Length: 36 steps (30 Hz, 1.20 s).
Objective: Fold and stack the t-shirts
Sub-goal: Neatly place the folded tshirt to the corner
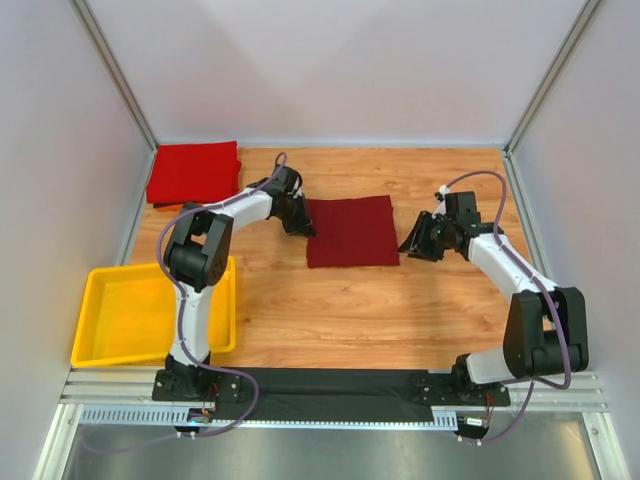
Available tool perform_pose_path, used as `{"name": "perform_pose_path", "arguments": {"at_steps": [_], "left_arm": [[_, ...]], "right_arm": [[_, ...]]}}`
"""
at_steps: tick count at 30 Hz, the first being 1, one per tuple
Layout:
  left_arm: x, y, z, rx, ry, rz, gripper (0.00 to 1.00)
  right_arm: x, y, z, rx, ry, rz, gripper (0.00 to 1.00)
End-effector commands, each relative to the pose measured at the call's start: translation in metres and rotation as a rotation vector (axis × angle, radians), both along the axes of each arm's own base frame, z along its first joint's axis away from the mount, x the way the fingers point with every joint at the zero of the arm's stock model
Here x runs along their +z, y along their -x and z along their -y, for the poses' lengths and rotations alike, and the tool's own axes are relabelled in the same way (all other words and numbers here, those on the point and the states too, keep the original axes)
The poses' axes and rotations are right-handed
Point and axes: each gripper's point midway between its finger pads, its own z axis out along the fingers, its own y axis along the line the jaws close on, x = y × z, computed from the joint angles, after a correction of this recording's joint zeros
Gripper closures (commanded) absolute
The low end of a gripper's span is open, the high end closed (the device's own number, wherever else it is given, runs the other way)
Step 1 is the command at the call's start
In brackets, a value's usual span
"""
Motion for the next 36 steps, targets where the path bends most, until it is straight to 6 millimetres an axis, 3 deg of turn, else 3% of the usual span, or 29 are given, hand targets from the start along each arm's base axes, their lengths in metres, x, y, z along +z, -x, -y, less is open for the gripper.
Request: {"name": "perform_pose_path", "arguments": {"at_steps": [1,2,4,5,6,7,10,15,19,27,30,32,34,36], "left_arm": [[-0.010,0.005,-0.036,-0.005,-0.251,-0.029,1.00],[0.011,-0.012,-0.035,-0.003,-0.263,0.027,1.00],[0.018,-0.017,-0.049,-0.033,-0.362,0.037,1.00],[0.037,-0.032,-0.048,-0.045,-0.378,0.088,1.00],[0.038,-0.028,-0.059,-0.057,-0.445,0.064,1.00],[0.047,-0.040,-0.062,-0.082,-0.479,0.099,1.00],[0.052,-0.047,-0.081,-0.100,-0.580,0.103,1.00],[0.097,-0.086,-0.115,-0.069,-0.644,0.222,1.00],[0.125,-0.111,-0.132,-0.060,-0.669,0.317,1.00],[0.160,-0.154,-0.181,-0.027,-0.805,0.489,1.00],[0.181,-0.166,-0.191,-0.014,-0.812,0.553,1.00],[0.210,-0.177,-0.199,-0.027,-0.838,0.631,1.00],[0.235,-0.182,-0.217,0.022,-0.905,0.670,1.00],[0.240,-0.181,-0.241,0.062,-0.917,0.657,1.00]], "right_arm": [[0.036,-0.009,-0.003,0.011,-0.012,0.098,0.62],[0.042,-0.009,-0.003,0.008,-0.019,0.113,0.62],[0.049,-0.008,-0.005,0.009,-0.030,0.128,0.62],[0.056,-0.008,-0.005,0.009,-0.032,0.147,0.62],[0.059,-0.008,-0.005,0.011,-0.029,0.156,0.62],[0.065,-0.007,-0.004,0.011,-0.026,0.168,0.62],[0.072,-0.007,-0.003,0.012,-0.024,0.187,0.61],[0.082,-0.011,-0.003,0.008,-0.028,0.210,0.61],[0.081,-0.018,-0.004,0.008,-0.026,0.212,0.61],[0.075,-0.029,-0.002,0.001,-0.010,0.215,0.60],[0.072,-0.033,-0.002,-0.001,-0.005,0.211,0.60],[0.071,-0.038,-0.003,-0.002,-0.006,0.208,0.60],[0.070,-0.040,-0.003,-0.004,-0.009,0.201,0.60],[0.071,-0.043,-0.003,-0.004,-0.005,0.203,0.60]]}}
